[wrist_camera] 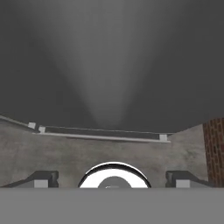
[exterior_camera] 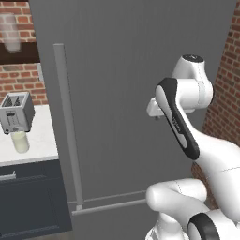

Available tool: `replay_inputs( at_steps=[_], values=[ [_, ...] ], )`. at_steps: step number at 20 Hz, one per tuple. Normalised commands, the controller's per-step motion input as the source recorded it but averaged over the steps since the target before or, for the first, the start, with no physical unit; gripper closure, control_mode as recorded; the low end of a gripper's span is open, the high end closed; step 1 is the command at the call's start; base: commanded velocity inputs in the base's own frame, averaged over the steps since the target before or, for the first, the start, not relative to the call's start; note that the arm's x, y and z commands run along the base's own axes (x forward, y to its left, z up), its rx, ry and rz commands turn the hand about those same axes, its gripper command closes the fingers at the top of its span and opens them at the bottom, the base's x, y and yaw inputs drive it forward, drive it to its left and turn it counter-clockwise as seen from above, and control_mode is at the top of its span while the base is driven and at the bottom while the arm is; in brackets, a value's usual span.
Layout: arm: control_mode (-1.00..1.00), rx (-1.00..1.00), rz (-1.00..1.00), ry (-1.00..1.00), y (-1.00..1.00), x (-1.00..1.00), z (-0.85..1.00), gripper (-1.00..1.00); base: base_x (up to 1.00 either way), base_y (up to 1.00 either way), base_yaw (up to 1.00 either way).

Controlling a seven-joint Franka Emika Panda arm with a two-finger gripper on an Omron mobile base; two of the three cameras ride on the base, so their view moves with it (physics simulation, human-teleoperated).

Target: Grab a lemon wedge from the fridge and one ice cube from the ice bowl, and put them in the glass of lemonade.

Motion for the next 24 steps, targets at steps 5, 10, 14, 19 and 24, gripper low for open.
replay_inputs(
  at_steps=[5,10,14,19,24],
  values=[
    [-1.0,0.0,-0.02,0.0,0.0,-0.19,-0.08,-1.0,0.0,0.0,0.0],
    [-1.0,0.0,0.0,0.01,0.0,-0.33,-0.29,-1.0,0.0,0.0,0.0],
    [1.0,0.0,-0.01,0.0,0.0,-0.01,-0.04,-1.0,-0.2,0.0,-0.02],
    [1.0,0.0,0.0,0.0,0.0,0.0,0.0,-1.0,-0.85,0.16,0.0],
    [1.0,0.0,0.0,0.0,0.0,0.0,0.0,-1.0,-0.4,0.89,0.02]
  ],
)
